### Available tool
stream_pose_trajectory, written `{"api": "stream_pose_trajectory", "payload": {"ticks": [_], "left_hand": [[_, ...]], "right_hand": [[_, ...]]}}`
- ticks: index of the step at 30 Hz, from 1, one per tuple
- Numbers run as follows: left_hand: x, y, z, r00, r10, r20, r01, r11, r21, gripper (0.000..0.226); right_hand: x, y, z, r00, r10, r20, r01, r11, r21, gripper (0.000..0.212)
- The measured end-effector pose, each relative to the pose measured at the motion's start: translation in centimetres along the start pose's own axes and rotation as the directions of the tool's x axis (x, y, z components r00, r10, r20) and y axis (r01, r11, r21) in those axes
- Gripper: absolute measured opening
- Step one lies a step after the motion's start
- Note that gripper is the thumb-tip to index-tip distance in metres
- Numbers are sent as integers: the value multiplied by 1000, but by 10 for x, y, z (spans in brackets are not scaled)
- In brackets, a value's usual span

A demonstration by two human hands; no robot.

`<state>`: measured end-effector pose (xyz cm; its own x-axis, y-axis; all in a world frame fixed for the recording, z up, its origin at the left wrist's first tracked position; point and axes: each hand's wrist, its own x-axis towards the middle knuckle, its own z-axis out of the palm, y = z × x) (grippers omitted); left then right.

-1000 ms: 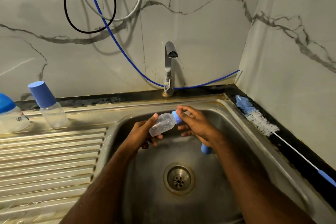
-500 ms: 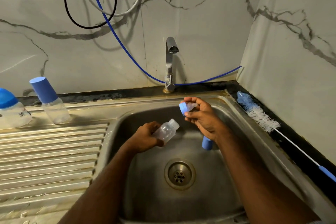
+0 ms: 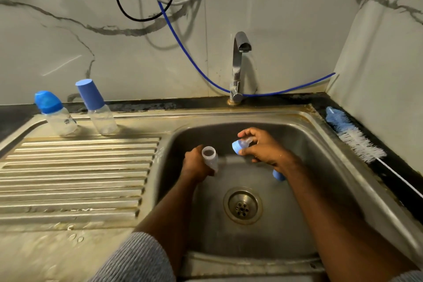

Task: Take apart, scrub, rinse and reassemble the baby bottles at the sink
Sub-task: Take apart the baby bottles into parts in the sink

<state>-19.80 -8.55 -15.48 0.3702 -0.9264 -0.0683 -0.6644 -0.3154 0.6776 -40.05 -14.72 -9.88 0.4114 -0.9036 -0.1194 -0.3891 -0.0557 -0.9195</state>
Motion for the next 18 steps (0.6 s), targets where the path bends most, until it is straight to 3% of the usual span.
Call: {"api": "stream_pose_trajectory", "payload": {"ticks": [8,18], "left_hand": [[15,-19,-1,992,-116,41,111,989,100,76],[23,-23,11,991,-126,54,118,985,129,82]], "right_hand": [[5,7,3,999,22,40,-19,996,-87,36],[4,6,2,998,32,57,-28,997,-77,36]]}}
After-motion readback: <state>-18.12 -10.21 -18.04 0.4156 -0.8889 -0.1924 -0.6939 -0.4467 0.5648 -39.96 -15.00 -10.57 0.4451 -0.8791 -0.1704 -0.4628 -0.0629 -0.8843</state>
